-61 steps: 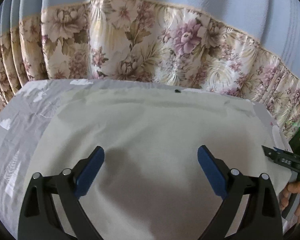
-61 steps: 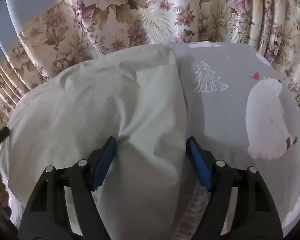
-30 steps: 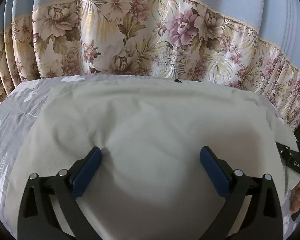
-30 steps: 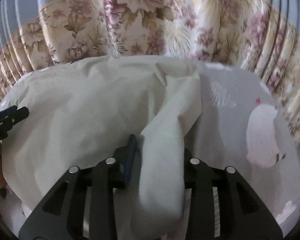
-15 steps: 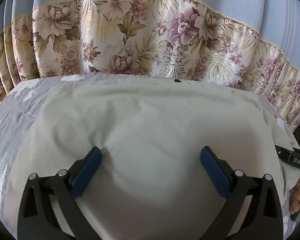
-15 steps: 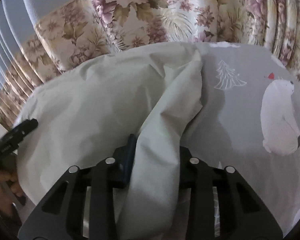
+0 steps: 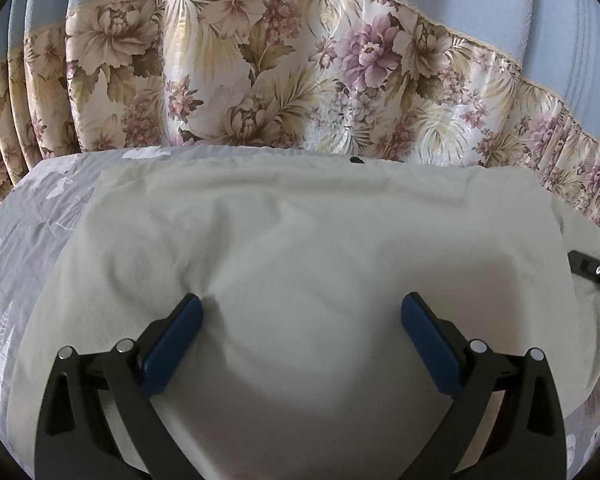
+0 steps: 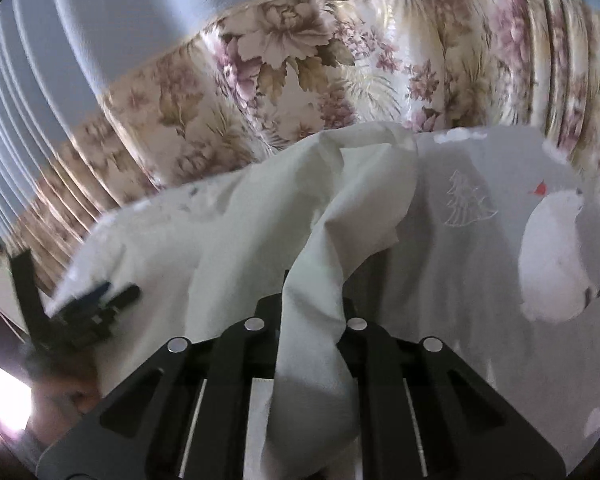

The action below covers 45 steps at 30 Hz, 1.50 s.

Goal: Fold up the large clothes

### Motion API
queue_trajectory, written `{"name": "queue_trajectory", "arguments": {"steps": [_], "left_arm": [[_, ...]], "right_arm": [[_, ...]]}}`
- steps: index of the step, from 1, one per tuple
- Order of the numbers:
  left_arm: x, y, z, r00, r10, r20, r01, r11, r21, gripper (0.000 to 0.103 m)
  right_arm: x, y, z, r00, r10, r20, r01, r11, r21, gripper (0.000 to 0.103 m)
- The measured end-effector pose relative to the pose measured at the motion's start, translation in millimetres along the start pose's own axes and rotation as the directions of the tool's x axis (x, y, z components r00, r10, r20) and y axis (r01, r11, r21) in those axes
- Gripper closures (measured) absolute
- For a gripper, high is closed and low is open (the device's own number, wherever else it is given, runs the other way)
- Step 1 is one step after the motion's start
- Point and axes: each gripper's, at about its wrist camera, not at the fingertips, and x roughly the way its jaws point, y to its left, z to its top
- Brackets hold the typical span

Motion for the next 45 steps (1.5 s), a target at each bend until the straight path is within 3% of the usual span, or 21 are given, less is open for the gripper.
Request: {"name": "queue_trajectory", "arguments": {"steps": [8, 16, 18, 21, 23, 25, 29, 30, 36, 41, 44, 45], "left_arm": [[11.2, -7.5, -0.9, 0.998, 0.05, -0.05, -0.047, 0.997, 0.055, 0.002], [18.9, -13.5, -2.9, 0.992, 0.096, -0.077, -0.088, 0.992, 0.095, 0.002], [18.1, -12.5, -2.9, 0.993, 0.086, -0.075, -0.079, 0.993, 0.092, 0.002], [9.9, 0.5, 2.1, 0.997, 0.0, -0.078, 0.005, 0.998, 0.055, 0.002], [-4.9, 20.9, 16.7, 0.993, -0.089, -0.081, 0.086, 0.996, -0.031, 0.003], [-22.8, 40.9, 31.8, 0.992, -0.12, -0.049, 0.117, 0.991, -0.072, 0.003], [-65.2, 84.0, 52.1, 0.997, 0.044, 0.067, -0.043, 0.999, -0.02, 0.003], [-69.4, 94.6, 53.7, 0.996, 0.055, 0.074, -0.053, 0.998, -0.028, 0.003], [-74.5, 165.2, 50.7, 0.999, 0.031, 0.039, -0.025, 0.988, -0.152, 0.003], [-77.7, 193.5, 44.6, 1.0, 0.013, 0.026, -0.007, 0.972, -0.237, 0.003], [-79.8, 196.7, 45.2, 0.999, -0.019, 0.027, 0.025, 0.963, -0.267, 0.003], [-80.9, 193.8, 46.1, 0.999, -0.027, 0.026, 0.033, 0.963, -0.266, 0.003]], "right_arm": [[-29.6, 46.1, 32.5, 0.988, 0.147, 0.044, -0.148, 0.989, 0.013, 0.093], [-22.1, 105.3, 41.6, 0.969, 0.243, 0.037, -0.244, 0.97, 0.018, 0.093], [-16.3, 119.8, 42.1, 0.965, 0.262, 0.029, -0.263, 0.965, 0.023, 0.093], [-7.1, 135.9, 43.3, 0.961, 0.276, 0.021, -0.277, 0.96, 0.045, 0.093], [-1.9, 149.3, 44.2, 0.962, 0.272, 0.02, -0.273, 0.961, 0.05, 0.093], [4.4, 163.0, 43.3, 0.96, 0.279, 0.006, -0.279, 0.959, 0.048, 0.093], [26.5, 197.4, 36.5, 0.967, 0.255, -0.024, -0.255, 0.967, 0.018, 0.093], [33.5, 205.1, 33.2, 0.969, 0.244, -0.033, -0.244, 0.97, 0.003, 0.093], [90.4, 243.0, -7.5, 0.98, 0.154, -0.125, -0.166, 0.982, -0.092, 0.092], [122.6, 249.8, -46.0, 0.98, 0.117, -0.163, -0.138, 0.983, -0.121, 0.09], [116.9, 253.6, -46.4, 0.978, 0.136, -0.156, -0.159, 0.977, -0.142, 0.071], [112.9, 254.4, -45.4, 0.974, 0.16, -0.161, -0.183, 0.973, -0.14, 0.053]]}}
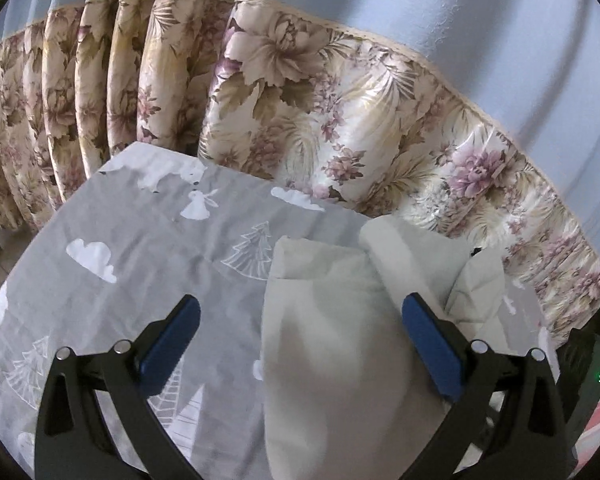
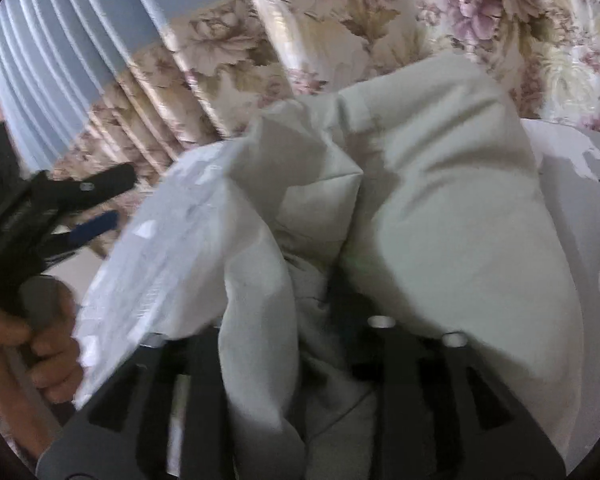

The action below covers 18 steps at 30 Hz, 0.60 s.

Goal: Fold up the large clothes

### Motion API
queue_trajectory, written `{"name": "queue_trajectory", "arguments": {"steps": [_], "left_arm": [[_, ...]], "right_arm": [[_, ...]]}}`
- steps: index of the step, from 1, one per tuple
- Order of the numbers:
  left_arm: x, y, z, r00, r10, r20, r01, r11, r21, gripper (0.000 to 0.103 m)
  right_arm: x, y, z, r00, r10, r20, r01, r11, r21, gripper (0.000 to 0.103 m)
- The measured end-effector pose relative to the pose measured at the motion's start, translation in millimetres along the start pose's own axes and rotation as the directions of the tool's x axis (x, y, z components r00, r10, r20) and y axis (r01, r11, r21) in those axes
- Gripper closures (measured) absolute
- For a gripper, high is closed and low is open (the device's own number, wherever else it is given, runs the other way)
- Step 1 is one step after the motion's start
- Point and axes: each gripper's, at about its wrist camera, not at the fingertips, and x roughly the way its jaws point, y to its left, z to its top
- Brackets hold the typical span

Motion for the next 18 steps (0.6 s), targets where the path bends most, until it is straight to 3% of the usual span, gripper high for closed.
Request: {"name": "queue_trajectory", "arguments": {"steps": [1, 3, 4, 7, 11, 13, 16, 18], "left_arm": [[-0.6, -2.6, 0.8, 1.0, -0.004, 0.0, 0.004, 1.0, 0.006, 0.003], [-4.9, -12.1, 1.7, 1.0, -0.015, 0.006, 0.015, 1.0, 0.02, 0.003], [-6.0, -17.7, 2.2, 1.0, -0.025, 0.006, 0.024, 0.999, 0.029, 0.003], [-12.2, -44.5, 1.4, 0.998, -0.061, 0.01, 0.06, 0.996, 0.058, 0.002], [-8.2, -92.4, -9.2, 0.995, -0.1, -0.024, 0.103, 0.984, 0.144, 0.002], [3.4, -121.9, -22.0, 0.996, -0.076, -0.054, 0.086, 0.976, 0.202, 0.002], [21.4, -145.3, -37.4, 0.997, -0.032, -0.075, 0.049, 0.97, 0.24, 0.002], [32.6, -153.2, -45.9, 0.996, -0.019, -0.088, 0.039, 0.972, 0.231, 0.002]], "right_arm": [[-6.9, 3.5, -0.4, 1.0, 0.018, 0.0, -0.018, 1.0, -0.008, 0.032], [-35.1, 11.0, -1.4, 0.998, 0.041, 0.051, -0.038, 0.998, -0.04, 0.011], [-50.2, 12.3, -2.4, 0.995, 0.045, 0.084, -0.041, 0.998, -0.051, 0.007], [-109.5, -1.1, -2.2, 0.978, 0.076, 0.193, -0.068, 0.997, -0.045, 0.005], [-163.6, -36.5, 7.4, 0.947, -0.057, 0.316, 0.065, 0.998, -0.013, 0.003], [-181.5, -66.6, 10.9, 0.926, -0.112, 0.36, 0.1, 0.994, 0.052, 0.003], [-190.6, -102.0, 10.7, 0.913, -0.151, 0.38, 0.106, 0.985, 0.137, 0.003], [-183.9, -114.6, 11.3, 0.923, -0.171, 0.345, 0.127, 0.981, 0.146, 0.003]]}}
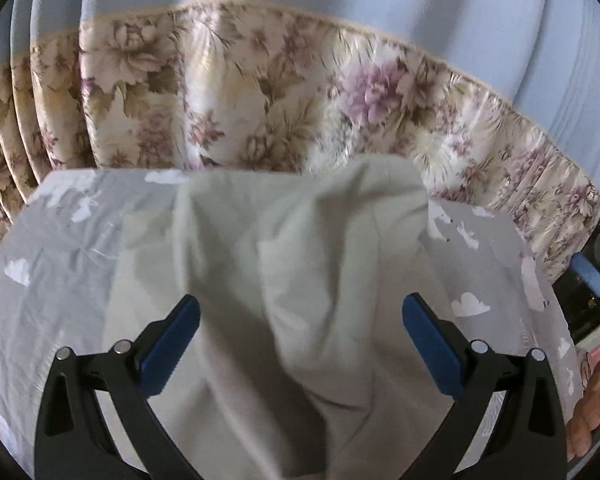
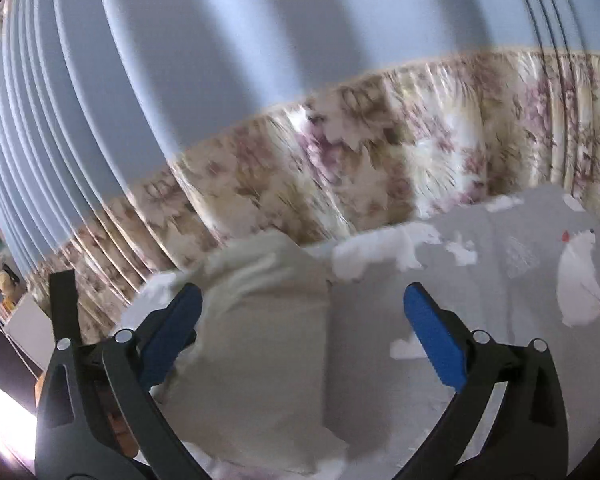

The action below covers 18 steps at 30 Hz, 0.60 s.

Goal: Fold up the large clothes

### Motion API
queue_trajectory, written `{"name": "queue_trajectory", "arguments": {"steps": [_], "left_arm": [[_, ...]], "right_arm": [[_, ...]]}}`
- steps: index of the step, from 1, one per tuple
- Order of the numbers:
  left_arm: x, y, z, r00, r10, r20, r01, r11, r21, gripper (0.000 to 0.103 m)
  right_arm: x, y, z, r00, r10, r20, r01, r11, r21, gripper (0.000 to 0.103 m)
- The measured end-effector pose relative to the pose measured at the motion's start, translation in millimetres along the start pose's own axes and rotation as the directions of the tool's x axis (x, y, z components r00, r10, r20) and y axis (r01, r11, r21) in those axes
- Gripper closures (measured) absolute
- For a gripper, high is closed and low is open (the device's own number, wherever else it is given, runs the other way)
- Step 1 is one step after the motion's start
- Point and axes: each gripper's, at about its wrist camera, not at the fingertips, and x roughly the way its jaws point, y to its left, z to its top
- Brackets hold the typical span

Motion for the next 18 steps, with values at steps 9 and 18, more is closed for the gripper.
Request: {"name": "queue_trajectory", "arguments": {"steps": [9, 18], "left_arm": [[18.6, -10.0, -10.4, 0.998, -0.048, -0.038, 0.05, 0.997, 0.052, 0.073], [-21.2, -17.0, -1.5, 0.993, 0.016, 0.115, -0.037, 0.983, 0.181, 0.099]], "right_arm": [[24.1, 4.4, -27.7, 0.998, 0.002, -0.07, -0.005, 0.999, -0.041, 0.003], [46.7, 41.0, -58.2, 0.994, -0.049, -0.101, 0.029, 0.981, -0.193, 0.003]]}}
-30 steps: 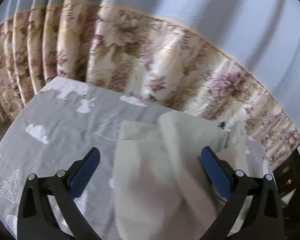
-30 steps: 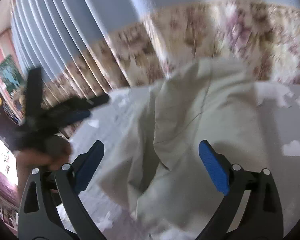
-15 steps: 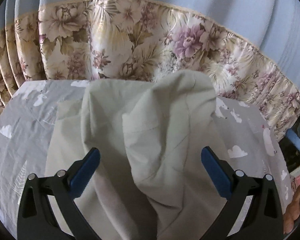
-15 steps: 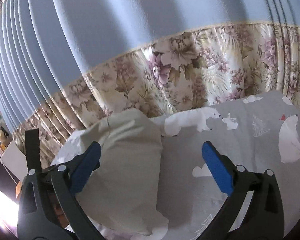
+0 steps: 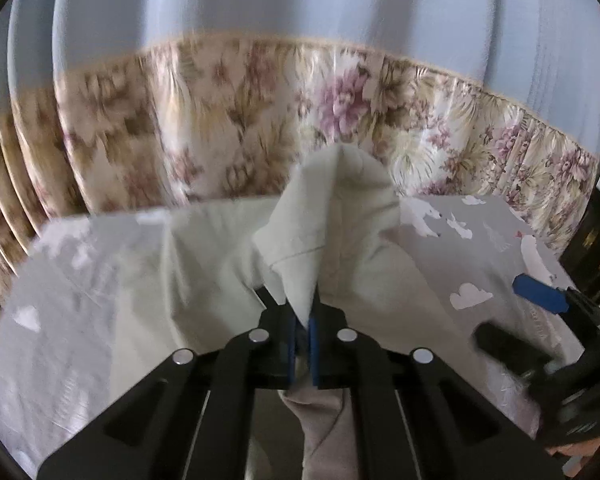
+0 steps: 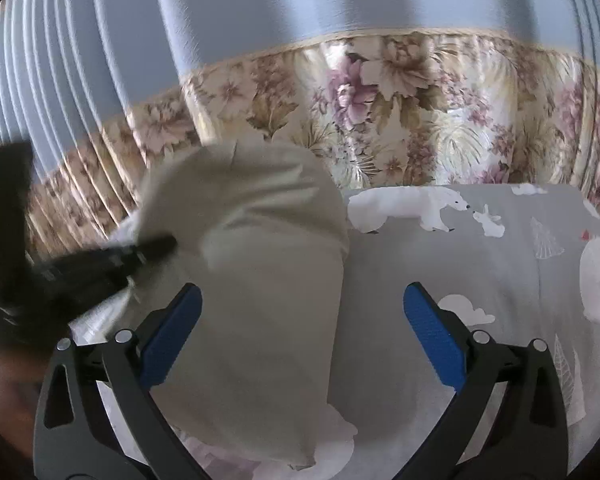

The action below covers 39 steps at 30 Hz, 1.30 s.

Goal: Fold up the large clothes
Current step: 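Grasp the folded jacket with the left gripper while the right gripper presses the bundle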

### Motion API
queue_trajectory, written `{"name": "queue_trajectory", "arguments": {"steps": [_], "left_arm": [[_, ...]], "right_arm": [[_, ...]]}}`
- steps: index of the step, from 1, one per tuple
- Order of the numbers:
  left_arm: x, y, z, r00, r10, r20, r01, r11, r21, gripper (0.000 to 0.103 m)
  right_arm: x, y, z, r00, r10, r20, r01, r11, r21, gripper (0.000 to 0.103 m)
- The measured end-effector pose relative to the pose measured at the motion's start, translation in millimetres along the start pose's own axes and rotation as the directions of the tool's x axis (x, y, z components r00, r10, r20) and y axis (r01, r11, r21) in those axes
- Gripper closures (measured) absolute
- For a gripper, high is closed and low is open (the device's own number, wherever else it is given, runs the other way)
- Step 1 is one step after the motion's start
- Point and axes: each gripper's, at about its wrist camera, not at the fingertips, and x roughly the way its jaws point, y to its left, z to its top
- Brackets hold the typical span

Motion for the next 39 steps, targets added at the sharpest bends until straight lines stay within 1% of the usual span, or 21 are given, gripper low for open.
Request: {"name": "queue_trajectory", "arguments": {"steps": [5, 8, 10, 14, 18, 19, 21, 24, 25, 27, 29, 30, 31, 32, 33, 34, 36, 37, 38, 39], "left_arm": [[-27.1, 2.8, 10.8, 0.994, 0.08, 0.069, -0.084, 0.994, 0.064, 0.099], [-39.3, 15.4, 12.6, 0.988, 0.128, 0.085, -0.134, 0.988, 0.075, 0.099], [-41.6, 26.9, 12.5, 0.986, 0.145, 0.079, -0.15, 0.986, 0.07, 0.099], [-35.5, 55.7, 6.0, 0.988, 0.153, 0.023, -0.153, 0.987, 0.041, 0.099], [-18.2, 73.2, -7.1, 0.987, 0.14, -0.074, -0.137, 0.99, 0.046, 0.099], [-13.3, 77.3, -11.6, 0.986, 0.131, -0.103, -0.128, 0.991, 0.042, 0.098], [1.3, 87.3, -24.0, 0.979, 0.121, -0.165, -0.116, 0.993, 0.036, 0.098], [24.9, 97.9, -41.5, 0.967, 0.106, -0.23, -0.107, 0.994, 0.009, 0.096], [30.4, 98.9, -45.5, 0.964, 0.107, -0.245, -0.109, 0.994, 0.005, 0.092], [32.0, 102.6, -47.7, 0.961, 0.115, -0.251, -0.125, 0.992, -0.026, 0.086], [19.7, 107.1, -42.5, 0.967, 0.11, -0.229, -0.129, 0.989, -0.071, 0.08], [8.2, 110.0, -39.0, 0.972, 0.125, -0.201, -0.148, 0.984, -0.101, 0.074], [1.7, 110.4, -36.6, 0.972, 0.147, -0.185, -0.169, 0.979, -0.113, 0.067], [-7.4, 109.8, -35.5, 0.972, 0.174, -0.159, -0.196, 0.972, -0.132, 0.063], [-14.7, 108.2, -36.8, 0.975, 0.176, -0.133, -0.196, 0.969, -0.153, 0.054], [-18.8, 104.9, -39.8, 0.981, 0.154, -0.118, -0.173, 0.969, -0.173, 0.045], [-20.2, 96.5, -42.7, 0.987, 0.12, -0.11, -0.139, 0.971, -0.192, 0.044], [-20.8, 89.6, -43.6, 0.991, 0.095, -0.09, -0.111, 0.975, -0.194, 0.04], [-18.1, 79.7, -45.1, 0.994, 0.059, -0.091, -0.075, 0.981, -0.177, 0.039], [-14.1, 72.1, -46.3, 0.993, 0.054, -0.104, -0.07, 0.985, -0.16, 0.039]], "right_arm": [[4.1, 10.5, -3.8, 1.0, -0.003, -0.003, 0.003, 1.0, -0.022, 0.003], [8.3, 20.7, -7.8, 1.0, -0.006, -0.007, 0.006, 0.998, -0.059, 0.003], [13.6, 26.7, -12.0, 1.0, -0.006, -0.016, 0.005, 0.997, -0.081, 0.003], [23.4, 38.6, -19.5, 0.999, 0.009, -0.045, -0.014, 0.994, -0.113, 0.003], [37.3, 56.5, -33.1, 0.996, -0.051, -0.071, 0.036, 0.979, -0.203, 0.003], [43.2, 61.0, -38.1, 0.994, -0.075, -0.082, 0.054, 0.97, -0.235, 0.003], [50.1, 64.7, -44.0, 0.99, -0.096, -0.101, 0.066, 0.962, -0.265, 0.003], [58.2, 72.3, -52.9, 0.985, -0.135, -0.107, 0.097, 0.947, -0.307, 0.003], [60.1, 74.9, -55.5, 0.983, -0.149, -0.102, 0.109, 0.941, -0.322, 0.003], [62.0, 81.0, -59.8, 0.981, -0.176, -0.084, 0.137, 0.928, -0.347, 0.003], [63.2, 82.5, -61.3, 0.979, -0.19, -0.078, 0.152, 0.924, -0.351, 0.003], [63.9, 80.6, -60.6, 0.979, -0.186, -0.084, 0.147, 0.929, -0.339, 0.003], [65.1, 76.7, -59.6, 0.98, -0.172, -0.099, 0.133, 0.938, -0.319, 0.003], [66.1, 74.4, -58.9, 0.981, -0.159, -0.111, 0.119, 0.945, -0.304, 0.003], [67.1, 71.5, -57.5, 0.982, -0.143, -0.124, 0.104, 0.953, -0.284, 0.003], [67.9, 69.6, -56.6, 0.982, -0.133, -0.133, 0.093, 0.958, -0.271, 0.003], [68.5, 67.1, -56.3, 0.983, -0.114, -0.146, 0.074, 0.965, -0.252, 0.003], [68.7, 66.7, -56.3, 0.983, -0.11, -0.15, 0.07, 0.967, -0.246, 0.003], [69.0, 65.8, -56.5, 0.983, -0.1, -0.156, 0.061, 0.97, -0.236, 0.003], [69.5, 64.9, -56.3, 0.983, -0.092, -0.161, 0.053, 0.972, -0.229, 0.003]]}}
